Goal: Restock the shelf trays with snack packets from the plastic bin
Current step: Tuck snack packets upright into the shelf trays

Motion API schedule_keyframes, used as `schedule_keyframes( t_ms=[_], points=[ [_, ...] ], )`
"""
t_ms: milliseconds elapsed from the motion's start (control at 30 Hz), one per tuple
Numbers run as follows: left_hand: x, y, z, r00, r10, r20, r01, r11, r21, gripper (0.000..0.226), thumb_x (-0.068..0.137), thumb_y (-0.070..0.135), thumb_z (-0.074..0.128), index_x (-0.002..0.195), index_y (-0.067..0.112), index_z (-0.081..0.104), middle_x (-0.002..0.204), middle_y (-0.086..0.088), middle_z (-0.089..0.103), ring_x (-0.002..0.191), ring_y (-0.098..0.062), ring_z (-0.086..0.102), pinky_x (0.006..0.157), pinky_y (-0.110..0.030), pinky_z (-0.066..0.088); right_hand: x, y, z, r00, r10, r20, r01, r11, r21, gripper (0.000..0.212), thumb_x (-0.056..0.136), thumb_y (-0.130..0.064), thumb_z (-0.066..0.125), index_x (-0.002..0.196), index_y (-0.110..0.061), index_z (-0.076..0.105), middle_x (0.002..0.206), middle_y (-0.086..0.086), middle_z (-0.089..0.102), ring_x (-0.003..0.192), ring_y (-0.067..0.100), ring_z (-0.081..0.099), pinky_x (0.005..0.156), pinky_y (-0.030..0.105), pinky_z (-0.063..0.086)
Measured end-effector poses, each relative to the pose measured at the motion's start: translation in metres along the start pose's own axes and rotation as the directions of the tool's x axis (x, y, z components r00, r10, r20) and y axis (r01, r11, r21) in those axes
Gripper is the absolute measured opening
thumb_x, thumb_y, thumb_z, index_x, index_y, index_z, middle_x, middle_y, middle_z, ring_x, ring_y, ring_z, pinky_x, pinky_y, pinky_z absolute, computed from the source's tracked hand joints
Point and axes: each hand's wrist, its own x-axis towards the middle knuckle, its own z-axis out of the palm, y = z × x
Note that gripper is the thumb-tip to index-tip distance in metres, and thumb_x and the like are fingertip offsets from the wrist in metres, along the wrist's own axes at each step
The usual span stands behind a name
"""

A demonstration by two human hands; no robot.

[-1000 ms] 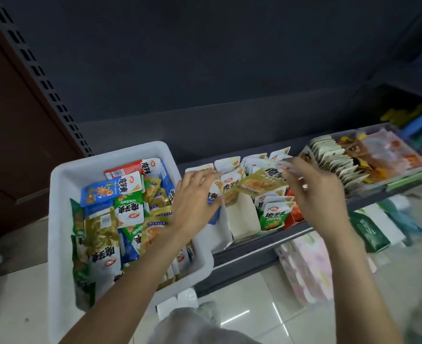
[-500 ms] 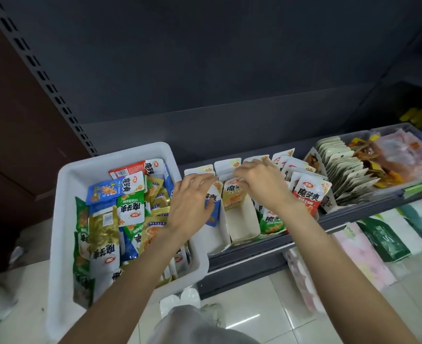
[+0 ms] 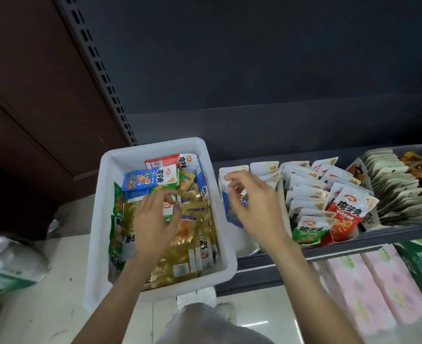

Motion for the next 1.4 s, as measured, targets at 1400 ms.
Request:
schedule_keyframes(
  t_ms=[1400],
  points=[
    [0.003,-0.023,-0.04,0.71,-0.643,0.289,0.604,0.342,-0.72,0.028,0.083,0.021,0.07,0.104,0.005,0.061,0.096,-0.011,0.069,0.086,-0.02,0.066,0.075,-0.03,0.053,-0.026,-0.042,0.052,0.854,0.31,0.419,-0.472,0.801,0.369,0.033,0.085,-0.028,0.068,0.114,-0.028,0.053,0.093,-0.018,0.063,0.084,-0.014,0.057,0.072,0.004,0.043]
  ],
)
